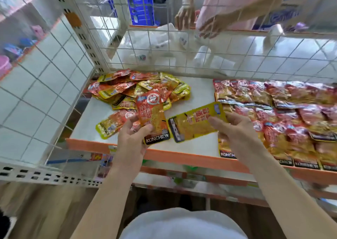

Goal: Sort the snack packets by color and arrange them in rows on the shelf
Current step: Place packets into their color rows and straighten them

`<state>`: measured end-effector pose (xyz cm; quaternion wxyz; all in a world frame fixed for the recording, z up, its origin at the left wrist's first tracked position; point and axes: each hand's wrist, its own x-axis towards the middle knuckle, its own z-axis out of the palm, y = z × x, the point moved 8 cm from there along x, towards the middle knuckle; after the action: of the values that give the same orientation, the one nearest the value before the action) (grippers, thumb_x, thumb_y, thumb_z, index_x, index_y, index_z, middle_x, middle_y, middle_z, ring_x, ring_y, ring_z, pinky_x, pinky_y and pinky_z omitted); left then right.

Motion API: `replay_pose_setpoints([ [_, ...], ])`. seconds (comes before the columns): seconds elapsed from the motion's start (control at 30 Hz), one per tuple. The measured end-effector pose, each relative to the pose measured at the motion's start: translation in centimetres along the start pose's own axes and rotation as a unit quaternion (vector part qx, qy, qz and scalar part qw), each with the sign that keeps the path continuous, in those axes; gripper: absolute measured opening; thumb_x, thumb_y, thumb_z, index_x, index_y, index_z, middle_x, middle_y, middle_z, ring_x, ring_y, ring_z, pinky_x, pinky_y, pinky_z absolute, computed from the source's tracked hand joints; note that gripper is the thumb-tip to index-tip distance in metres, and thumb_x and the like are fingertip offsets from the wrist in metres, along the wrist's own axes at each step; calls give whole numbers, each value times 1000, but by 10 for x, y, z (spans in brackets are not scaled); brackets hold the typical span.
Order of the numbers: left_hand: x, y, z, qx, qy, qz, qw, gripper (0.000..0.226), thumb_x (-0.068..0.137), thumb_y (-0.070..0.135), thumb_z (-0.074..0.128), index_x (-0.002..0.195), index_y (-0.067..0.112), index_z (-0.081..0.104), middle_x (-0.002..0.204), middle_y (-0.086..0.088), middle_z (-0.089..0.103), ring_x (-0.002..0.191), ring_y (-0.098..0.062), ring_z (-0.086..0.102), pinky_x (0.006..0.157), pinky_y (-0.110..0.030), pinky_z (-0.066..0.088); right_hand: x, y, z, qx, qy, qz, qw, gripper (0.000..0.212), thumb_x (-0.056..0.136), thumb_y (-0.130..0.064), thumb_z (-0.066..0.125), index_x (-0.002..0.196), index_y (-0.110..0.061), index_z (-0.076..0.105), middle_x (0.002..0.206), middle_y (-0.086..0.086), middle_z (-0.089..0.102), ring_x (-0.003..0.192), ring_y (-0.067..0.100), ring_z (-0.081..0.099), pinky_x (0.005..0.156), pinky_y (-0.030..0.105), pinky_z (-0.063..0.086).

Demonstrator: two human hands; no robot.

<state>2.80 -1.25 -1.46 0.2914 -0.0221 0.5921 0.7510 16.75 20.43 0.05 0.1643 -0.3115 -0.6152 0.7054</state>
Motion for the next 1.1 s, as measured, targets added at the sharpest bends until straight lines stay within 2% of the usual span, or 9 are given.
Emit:
replay_pose_setpoints([
  [0.1,-3,-10,11,-11,-13,-13,1000,30,86,3,70,100,28,63,97,-5,71,92,-25,69,91,-48,44,0,10,-13,127,15,33,991,54,46,-53,94,85,-20,79,86,0,75,74,14,67,61,29,57],
  [0.23,-6,-14,30,14,-53,-16,998,28,85,8,69,110,19,61,103,-10,73,96,-30,71,92,-47,55,-12,7,-19,207,51,52,976,36,80,-36,68,106,-11,68,88,5,72,73,19,69,57,34,60],
  [0.4,-6,-18,52,47,-90,-30,994,27,88,7,70,112,16,60,101,-13,75,92,-28,72,96,-51,51,-32,12,-30,181,102,90,974,18,103,-28,52,95,-19,65,75,-3,71,69,12,69,63,37,61],
  [0.5,-10,-20,66,76,-123,-22,989,18,90,6,69,101,18,61,88,-10,72,66,-15,68,66,-26,56,-50,10,-34,203,87,106,970,24,96,-3,46,102,-15,65,83,3,70,76,17,69,71,40,58],
  [0.6,-14,-23,74,96,-140,-17,985,16,92,4,66,100,16,60,87,-12,68,45,-4,57,39,-12,40,-67,4,-40,191,81,82,975,28,93,3,50,110,-11,67,98,9,72,92,24,68,82,46,59],
  [0.7,-12,-31,80,92,-160,-21,982,19,89,4,70,100,19,63,92,-10,74,73,-22,72,52,-28,57,-81,6,-48,160,108,40,980,21,86,-9,65,105,-13,72,104,10,75,98,24,70,86,41,59],
  [0.8,-17,-38,79,100,-170,-19,980,22,88,3,70,102,18,62,85,0,77,74,-24,74,65,-43,62,-95,11,-53,136,147,17,980,27,78,-16,70,104,-12,73,109,11,74,105,26,69,95,45,54],
  [0.93,-31,-42,84,101,-191,-32,976,21,88,-2,69,95,17,61,81,-1,77,69,-25,75,55,-41,61,-110,14,-59,140,187,5,972,29,77,-17,71,105,-11,71,106,9,76,102,24,71,96,48,54],
  [1.1,-31,-45,88,120,-174,-26,977,21,85,1,73,86,16,59,85,-8,76,75,-35,75,63,-46,61,-112,16,-70,127,199,6,972,32,76,-21,73,107,-14,71,105,10,76,106,29,70,95,46,53],
])
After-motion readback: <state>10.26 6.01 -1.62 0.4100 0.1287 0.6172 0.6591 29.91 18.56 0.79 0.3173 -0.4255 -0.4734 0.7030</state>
